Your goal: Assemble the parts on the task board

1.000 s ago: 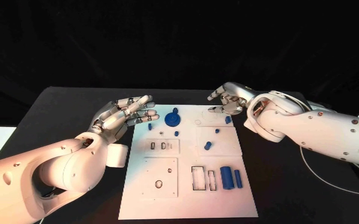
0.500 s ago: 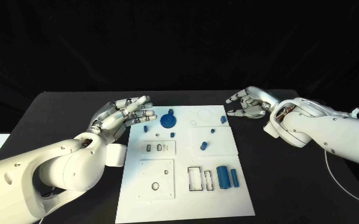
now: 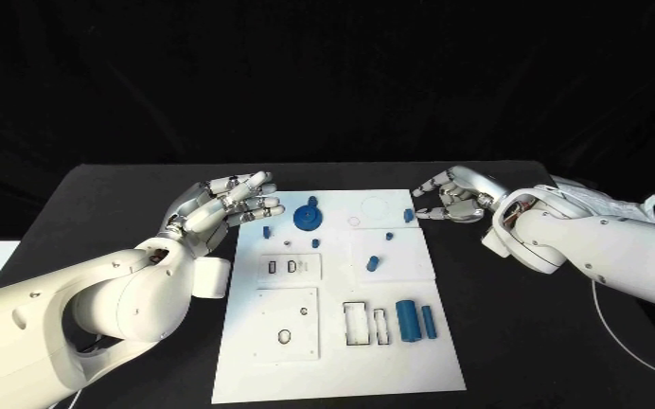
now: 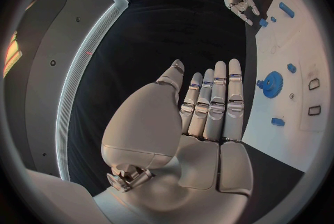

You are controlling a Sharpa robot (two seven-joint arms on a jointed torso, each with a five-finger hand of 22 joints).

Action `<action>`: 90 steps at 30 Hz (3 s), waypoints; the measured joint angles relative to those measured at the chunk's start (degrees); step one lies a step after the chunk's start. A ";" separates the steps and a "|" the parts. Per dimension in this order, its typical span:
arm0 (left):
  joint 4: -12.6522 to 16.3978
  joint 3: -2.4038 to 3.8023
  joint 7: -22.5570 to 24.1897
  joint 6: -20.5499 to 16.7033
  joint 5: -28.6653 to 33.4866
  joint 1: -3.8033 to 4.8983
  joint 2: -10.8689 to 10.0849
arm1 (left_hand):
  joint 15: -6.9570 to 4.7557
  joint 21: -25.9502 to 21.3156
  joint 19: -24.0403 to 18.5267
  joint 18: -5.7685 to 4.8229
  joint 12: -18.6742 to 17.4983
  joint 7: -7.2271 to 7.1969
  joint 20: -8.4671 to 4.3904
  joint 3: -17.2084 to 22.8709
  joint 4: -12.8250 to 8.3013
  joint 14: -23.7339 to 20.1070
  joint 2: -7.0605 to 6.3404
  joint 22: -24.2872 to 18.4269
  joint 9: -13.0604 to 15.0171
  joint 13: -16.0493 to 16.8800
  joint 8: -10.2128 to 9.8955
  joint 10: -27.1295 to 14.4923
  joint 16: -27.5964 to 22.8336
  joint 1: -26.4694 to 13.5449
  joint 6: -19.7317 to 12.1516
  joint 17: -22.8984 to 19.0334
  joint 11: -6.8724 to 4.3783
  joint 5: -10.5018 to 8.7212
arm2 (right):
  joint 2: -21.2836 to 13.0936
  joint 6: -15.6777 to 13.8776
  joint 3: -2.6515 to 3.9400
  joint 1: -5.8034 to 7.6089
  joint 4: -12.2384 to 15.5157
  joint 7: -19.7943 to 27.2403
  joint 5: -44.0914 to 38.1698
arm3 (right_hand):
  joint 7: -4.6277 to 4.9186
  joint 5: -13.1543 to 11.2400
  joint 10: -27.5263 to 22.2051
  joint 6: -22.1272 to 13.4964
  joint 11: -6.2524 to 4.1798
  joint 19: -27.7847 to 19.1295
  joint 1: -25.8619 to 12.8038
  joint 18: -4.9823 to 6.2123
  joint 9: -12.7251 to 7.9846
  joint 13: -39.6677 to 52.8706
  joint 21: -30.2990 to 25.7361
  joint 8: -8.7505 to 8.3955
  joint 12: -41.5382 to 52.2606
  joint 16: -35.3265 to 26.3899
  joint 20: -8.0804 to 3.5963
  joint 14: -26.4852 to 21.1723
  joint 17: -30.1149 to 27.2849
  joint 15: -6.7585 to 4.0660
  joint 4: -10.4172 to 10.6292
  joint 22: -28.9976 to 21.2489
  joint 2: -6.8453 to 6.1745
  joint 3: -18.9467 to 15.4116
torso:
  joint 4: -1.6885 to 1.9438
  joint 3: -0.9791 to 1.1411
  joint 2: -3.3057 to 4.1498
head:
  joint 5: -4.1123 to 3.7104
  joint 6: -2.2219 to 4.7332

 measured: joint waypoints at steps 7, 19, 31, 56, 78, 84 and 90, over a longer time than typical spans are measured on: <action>-0.12 0.00 0.00 0.04 0.00 -0.01 0.00 | 0.00 0.00 0.00 0.00 0.00 0.00 0.00 0.00 0.00 0.00 0.00 0.00 0.00 0.00 0.00 0.00 0.00 0.00 0.00 0.05 0.00 0.00 | 1.45 0.85 0.00 -0.72 -1.06 -0.01 -0.75 | 0.00 0.00 0.00 0.00 0.00 0.00 0.00 0.00 0.00 0.00 0.00 0.00 0.00 0.00 0.00 0.00 -0.01 0.00 0.00 0.00 0.00 0.00 | -0.05 -0.04 -0.02 | 0.28 -0.19; -0.18 0.00 0.00 0.08 0.00 -0.01 0.09 | 0.00 0.00 0.00 0.00 0.00 0.00 0.00 0.00 0.00 0.00 0.00 0.01 0.00 0.00 0.00 0.00 0.00 0.00 0.00 0.04 0.00 0.00 | 3.41 2.49 0.01 -1.33 -2.66 -0.09 -1.34 | -0.11 0.00 0.00 0.98 0.00 0.00 0.51 0.00 0.05 0.08 0.00 0.00 0.00 0.23 0.00 0.00 -0.01 0.00 -0.58 -0.01 0.54 0.59 | -0.02 -0.07 -0.07 | 0.62 -0.54; -0.19 0.00 0.00 0.11 0.00 -0.01 0.11 | 0.00 0.00 0.00 0.00 0.00 0.00 0.00 0.00 0.00 0.00 0.00 0.01 0.00 0.00 0.00 0.00 0.00 0.00 0.00 0.03 0.00 0.00 | 4.14 3.17 0.06 -1.41 -3.59 -0.15 -1.44 | -0.74 -3.31 0.31 4.24 -0.31 0.00 1.84 0.00 0.18 0.24 0.00 0.73 0.58 0.45 0.00 0.00 -0.02 0.00 -2.36 -0.02 3.17 3.34 | -0.05 -0.07 -0.12 | 0.68 -0.65; -0.13 0.00 -0.04 0.17 0.00 -0.01 0.08 | 0.00 0.00 0.00 0.00 0.00 0.00 0.00 -0.01 -0.01 0.00 0.00 0.02 0.00 0.00 0.00 0.00 0.00 0.00 0.00 0.03 0.00 0.00 | 4.48 3.56 0.03 -1.46 -4.19 -0.65 -1.57 | -0.96 -4.24 0.41 5.67 -0.42 0.06 0.86 -0.87 0.16 0.27 0.46 0.72 0.96 0.45 -0.06 0.01 0.01 -0.42 -2.91 0.02 4.27 4.68 | -0.07 -0.01 -0.12 | 0.39 -0.87; -0.35 0.00 -0.10 0.24 0.00 -0.01 0.03 | 0.20 0.00 0.21 0.00 0.00 0.00 -0.21 -0.24 -0.24 0.20 0.00 -0.05 0.00 0.00 -0.23 0.00 0.00 0.00 0.00 0.19 0.00 0.00 | 4.58 -0.71 0.12 -0.18 1.97 -3.54 0.36 | -1.77 0.21 1.75 8.37 -1.75 -0.06 -0.86 -0.86 0.48 0.15 0.85 1.27 2.86 0.89 -1.18 0.01 0.00 -1.25 -3.62 0.00 5.11 7.91 | 0.01 -0.08 -0.23 | 0.54 -1.05; -0.59 0.00 -0.14 0.27 0.00 -0.01 0.03 | 0.20 0.00 0.21 0.00 0.00 0.00 -0.21 -0.24 -0.24 0.20 0.00 -0.05 0.00 0.00 -0.23 0.00 0.00 0.00 0.00 0.18 0.00 0.00 | 5.44 -1.30 0.21 1.17 5.10 -6.94 0.62 | -1.77 0.21 1.76 8.37 -1.76 0.01 -1.29 -0.86 0.48 0.14 0.85 1.27 2.57 0.89 -1.26 0.00 0.00 -1.25 -3.70 0.00 5.54 8.02 | 0.02 -0.19 -0.34 | 0.84 -1.24; -1.01 -0.01 -0.18 0.34 0.00 -0.01 0.14 | 0.20 0.00 0.21 0.01 0.00 0.00 -0.20 -0.09 -0.39 0.20 0.00 -0.05 0.00 0.00 -0.23 0.00 -0.22 0.00 0.00 0.24 0.00 0.00 | 8.65 -1.13 0.15 1.36 7.92 -11.30 -0.90 | -1.77 0.19 1.76 8.37 -1.76 0.01 -1.46 -0.86 0.48 0.14 0.85 1.27 2.15 0.89 -1.26 0.00 -0.01 -1.25 -3.67 -0.01 5.71 8.19 | 0.18 -0.39 -0.65 | 1.49 -1.79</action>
